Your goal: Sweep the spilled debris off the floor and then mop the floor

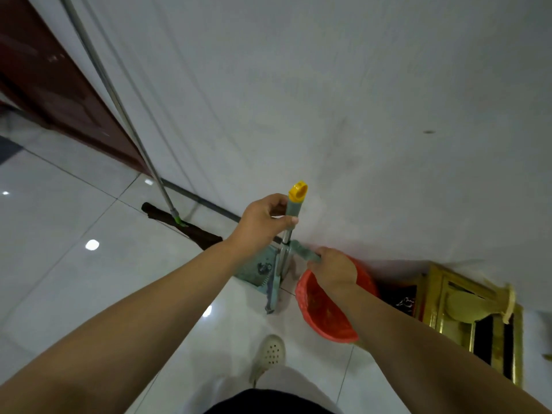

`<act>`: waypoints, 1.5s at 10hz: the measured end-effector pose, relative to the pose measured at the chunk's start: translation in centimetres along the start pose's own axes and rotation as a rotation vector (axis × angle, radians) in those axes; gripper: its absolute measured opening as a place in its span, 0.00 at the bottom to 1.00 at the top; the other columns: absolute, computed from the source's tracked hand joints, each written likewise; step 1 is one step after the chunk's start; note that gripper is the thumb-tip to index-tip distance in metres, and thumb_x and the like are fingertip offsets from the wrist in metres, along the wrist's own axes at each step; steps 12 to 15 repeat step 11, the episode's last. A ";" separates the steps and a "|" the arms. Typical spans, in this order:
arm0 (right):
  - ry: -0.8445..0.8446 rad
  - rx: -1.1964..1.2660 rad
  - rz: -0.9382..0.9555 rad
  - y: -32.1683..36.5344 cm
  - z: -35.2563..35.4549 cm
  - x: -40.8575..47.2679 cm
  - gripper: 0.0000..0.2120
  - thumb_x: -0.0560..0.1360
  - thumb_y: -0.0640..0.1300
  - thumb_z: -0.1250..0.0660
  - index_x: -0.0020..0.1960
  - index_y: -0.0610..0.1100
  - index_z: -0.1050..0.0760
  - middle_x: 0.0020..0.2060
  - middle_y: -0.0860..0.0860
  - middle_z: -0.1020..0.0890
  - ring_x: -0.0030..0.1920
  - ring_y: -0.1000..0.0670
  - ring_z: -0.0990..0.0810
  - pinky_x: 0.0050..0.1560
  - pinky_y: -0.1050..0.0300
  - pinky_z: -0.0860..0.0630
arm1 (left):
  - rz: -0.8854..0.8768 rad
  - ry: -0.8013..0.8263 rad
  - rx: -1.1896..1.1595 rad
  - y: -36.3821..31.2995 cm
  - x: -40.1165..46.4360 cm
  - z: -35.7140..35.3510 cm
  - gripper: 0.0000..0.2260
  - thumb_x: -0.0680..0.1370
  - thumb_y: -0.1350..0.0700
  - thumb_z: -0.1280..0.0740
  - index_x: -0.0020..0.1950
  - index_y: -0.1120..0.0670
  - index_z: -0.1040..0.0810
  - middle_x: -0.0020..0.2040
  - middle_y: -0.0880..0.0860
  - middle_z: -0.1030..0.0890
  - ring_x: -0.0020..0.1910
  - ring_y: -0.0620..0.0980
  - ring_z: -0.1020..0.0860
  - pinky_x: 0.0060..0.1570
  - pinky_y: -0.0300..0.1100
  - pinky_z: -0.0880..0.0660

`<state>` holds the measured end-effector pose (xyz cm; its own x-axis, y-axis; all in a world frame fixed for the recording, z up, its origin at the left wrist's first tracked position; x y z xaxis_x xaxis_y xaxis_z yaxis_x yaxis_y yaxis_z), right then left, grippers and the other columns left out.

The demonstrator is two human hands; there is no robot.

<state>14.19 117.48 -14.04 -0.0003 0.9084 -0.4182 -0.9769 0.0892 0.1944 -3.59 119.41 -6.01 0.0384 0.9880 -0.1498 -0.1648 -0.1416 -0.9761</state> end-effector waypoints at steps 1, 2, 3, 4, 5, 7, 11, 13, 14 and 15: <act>-0.012 0.005 0.011 -0.5 0.4 1.1 0.15 0.77 0.54 0.37 0.57 0.46 0.22 0.52 0.48 0.18 0.54 0.47 0.20 0.54 0.56 0.25 | 0.007 -0.026 0.002 0.2 1.2 -0.4 0.13 0.73 0.65 0.29 0.44 0.45 0.22 0.40 0.44 0.19 0.38 0.34 0.20 0.40 0.26 0.26; -0.033 -0.011 0.036 -0.9 0.7 1.9 0.14 0.78 0.54 0.38 0.55 0.46 0.23 0.49 0.49 0.18 0.50 0.50 0.19 0.50 0.59 0.24 | -0.004 -0.041 0.028 0.2 2.3 -0.8 0.12 0.73 0.63 0.29 0.45 0.45 0.23 0.41 0.43 0.19 0.39 0.33 0.21 0.41 0.25 0.26; -0.034 0.028 0.077 -1.1 0.9 2.4 0.12 0.78 0.51 0.37 0.55 0.44 0.24 0.49 0.48 0.19 0.50 0.49 0.20 0.51 0.58 0.22 | -0.012 -0.077 0.070 0.2 3.2 -0.8 0.09 0.74 0.61 0.29 0.49 0.48 0.23 0.44 0.42 0.20 0.43 0.33 0.21 0.44 0.23 0.27; -0.045 0.064 0.108 -1.1 1.1 2.4 0.15 0.77 0.49 0.36 0.61 0.44 0.26 0.53 0.47 0.20 0.55 0.48 0.22 0.55 0.57 0.25 | -0.001 -0.099 0.094 0.3 3.8 -1.0 0.09 0.75 0.60 0.30 0.54 0.52 0.23 0.46 0.42 0.21 0.47 0.36 0.22 0.47 0.22 0.28; -0.079 0.045 0.108 -1.3 1.3 1.8 0.22 0.77 0.49 0.36 0.70 0.45 0.32 0.59 0.48 0.23 0.59 0.50 0.26 0.59 0.59 0.28 | -0.005 -0.091 0.136 -0.1 3.8 -1.6 0.11 0.75 0.60 0.31 0.57 0.54 0.23 0.48 0.44 0.20 0.49 0.40 0.22 0.52 0.27 0.27; -0.104 0.067 0.104 -1.7 2.3 0.6 0.24 0.77 0.46 0.36 0.72 0.46 0.33 0.62 0.48 0.25 0.63 0.49 0.28 0.62 0.57 0.30 | 0.010 -0.117 0.140 -1.0 3.3 -2.4 0.17 0.74 0.57 0.30 0.63 0.56 0.25 0.57 0.53 0.20 0.57 0.51 0.22 0.59 0.49 0.25; -0.183 0.191 0.032 0.5 3.8 -5.6 0.16 0.76 0.43 0.36 0.63 0.45 0.25 0.54 0.48 0.21 0.55 0.48 0.22 0.55 0.58 0.27 | 0.054 -0.176 0.066 0.2 -2.9 -0.2 0.17 0.75 0.57 0.30 0.63 0.54 0.25 0.55 0.46 0.23 0.54 0.45 0.23 0.53 0.37 0.29; -0.183 0.191 0.032 0.5 3.8 -5.6 0.16 0.76 0.43 0.36 0.63 0.45 0.25 0.54 0.48 0.21 0.55 0.48 0.22 0.55 0.58 0.27 | 0.054 -0.176 0.066 0.2 -2.9 -0.2 0.17 0.75 0.57 0.30 0.63 0.54 0.25 0.55 0.46 0.23 0.54 0.45 0.23 0.53 0.37 0.29; -0.183 0.191 0.032 0.5 3.8 -5.6 0.16 0.76 0.43 0.36 0.63 0.45 0.25 0.54 0.48 0.21 0.55 0.48 0.22 0.55 0.58 0.27 | 0.054 -0.176 0.066 0.2 -2.9 -0.2 0.17 0.75 0.57 0.30 0.63 0.54 0.25 0.55 0.46 0.23 0.54 0.45 0.23 0.53 0.37 0.29; -0.183 0.191 0.032 0.5 3.8 -5.6 0.16 0.76 0.43 0.36 0.63 0.45 0.25 0.54 0.48 0.21 0.55 0.48 0.22 0.55 0.58 0.27 | 0.054 -0.176 0.066 0.2 -2.9 -0.2 0.17 0.75 0.57 0.30 0.63 0.54 0.25 0.55 0.46 0.23 0.54 0.45 0.23 0.53 0.37 0.29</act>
Point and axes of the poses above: each hand's wrist, its own x-axis towards the middle knuckle, its own z-axis out of the back of the hand, y = z × x, the point moved 4 cm from there along x, towards the middle knuckle
